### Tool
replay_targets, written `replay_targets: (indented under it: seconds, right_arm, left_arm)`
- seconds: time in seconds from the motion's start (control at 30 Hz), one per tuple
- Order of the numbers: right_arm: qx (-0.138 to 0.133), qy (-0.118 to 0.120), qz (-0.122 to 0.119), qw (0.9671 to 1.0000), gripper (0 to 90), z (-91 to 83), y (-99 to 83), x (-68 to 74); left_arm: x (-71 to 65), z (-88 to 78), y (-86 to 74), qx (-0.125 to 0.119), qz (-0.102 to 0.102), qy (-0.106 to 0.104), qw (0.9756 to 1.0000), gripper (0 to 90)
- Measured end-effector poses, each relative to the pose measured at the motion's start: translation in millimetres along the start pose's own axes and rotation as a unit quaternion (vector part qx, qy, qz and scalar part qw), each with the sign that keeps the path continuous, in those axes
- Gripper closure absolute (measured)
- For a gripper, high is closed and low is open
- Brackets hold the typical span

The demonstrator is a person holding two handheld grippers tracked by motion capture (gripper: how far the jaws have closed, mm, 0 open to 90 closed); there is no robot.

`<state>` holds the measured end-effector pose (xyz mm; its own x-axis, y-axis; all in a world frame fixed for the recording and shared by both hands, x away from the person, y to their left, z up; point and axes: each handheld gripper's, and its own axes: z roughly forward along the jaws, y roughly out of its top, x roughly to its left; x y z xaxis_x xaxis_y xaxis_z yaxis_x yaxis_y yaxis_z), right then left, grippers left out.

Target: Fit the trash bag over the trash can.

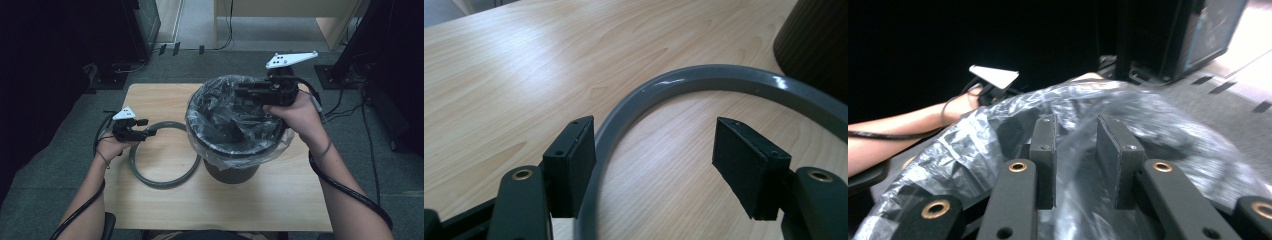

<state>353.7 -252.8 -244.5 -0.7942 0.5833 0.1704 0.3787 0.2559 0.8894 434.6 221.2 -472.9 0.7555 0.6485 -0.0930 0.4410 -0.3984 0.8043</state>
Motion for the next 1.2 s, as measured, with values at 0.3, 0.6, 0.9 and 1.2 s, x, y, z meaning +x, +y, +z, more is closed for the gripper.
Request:
replay_targets:
  seconds: [0.3,0.6,0.9,1.2]
  right_arm:
    - [0.071,0.01,-0.003,0.9974,67.3,42.2,4.9,-1.7]
    - [0.149,-0.01,0.024,0.9885,37.6,83.5,-7.6,-14.3]
    - [0.185,-0.069,0.008,0.9803,21.7,114.9,-23.0,-18.0]
    - [0.161,-0.064,0.029,0.9844,24.2,102.1,-13.1,-8.1]
  left_arm:
    - [6.4,-1.4,-7.3,0.003,-0.01,0.005,0.9999,33.3]
    - [8.3,-2.8,-11.0,0.002,-0.013,0.009,0.9999,33.2]
    - [8.6,-2.8,-12.7,-0.002,-0.015,0.009,0.9999,33.2]
    - [8.2,-2.3,-14.4,-0.001,-0.014,0.007,0.9999,33.2]
